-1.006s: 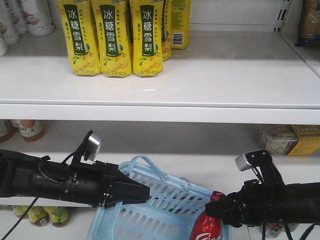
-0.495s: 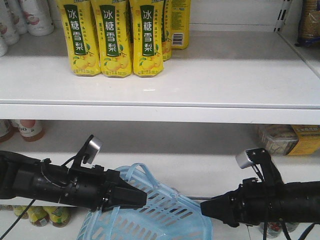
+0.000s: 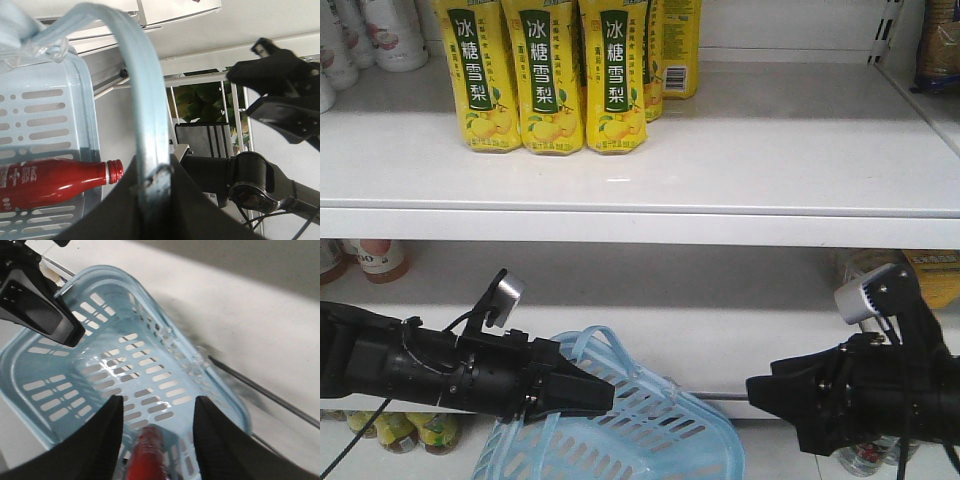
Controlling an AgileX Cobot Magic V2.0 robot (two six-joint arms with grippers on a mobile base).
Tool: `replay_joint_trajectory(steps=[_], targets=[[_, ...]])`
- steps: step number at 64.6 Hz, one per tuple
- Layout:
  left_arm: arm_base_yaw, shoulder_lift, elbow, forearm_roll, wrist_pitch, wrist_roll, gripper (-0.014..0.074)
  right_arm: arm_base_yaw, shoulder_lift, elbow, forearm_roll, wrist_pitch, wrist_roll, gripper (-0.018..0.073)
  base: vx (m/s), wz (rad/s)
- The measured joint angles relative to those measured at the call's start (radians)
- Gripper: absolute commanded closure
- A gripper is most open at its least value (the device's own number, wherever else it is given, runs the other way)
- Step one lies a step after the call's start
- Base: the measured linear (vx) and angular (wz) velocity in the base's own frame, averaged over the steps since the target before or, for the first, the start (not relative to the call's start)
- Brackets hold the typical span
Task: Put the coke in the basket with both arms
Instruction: 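Withdraw the right gripper away from the basket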
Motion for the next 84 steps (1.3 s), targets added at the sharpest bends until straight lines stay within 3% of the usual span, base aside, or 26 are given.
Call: replay_joint_trajectory(steps=[20,38,47,60,84], targets=[[0.000,0.000,0.000,0.000,0.000,0.000,0.0602,0.000,-0.197,-0.117,-0.532,-0.016,0.424,0.0230,0.00,0.00],[0.000,0.000,0.000,0.000,0.001,0.000,0.0602,0.000,-0.374,-0.164,-0.888,-0.113,0.748,0.0230,0.00,0.00],[0.000,0.000,0.000,0.000,0.001,0.000,0.0602,0.000,-0.469,-0.167,-0.970,-0.176,0.825,0.0230,0.00,0.00],[0.000,0.000,0.000,0.000,0.001,0.000,0.0602,0.000,-0.566,-0.167,-1.051,-0.210,0.859,0.0230,0.00,0.00],[0.000,0.000,0.000,0.000,0.001,0.000,0.0602,0.000,-0.716,-0.167,-1.070,-0.207,0.929,0.0269,0.00,0.00]])
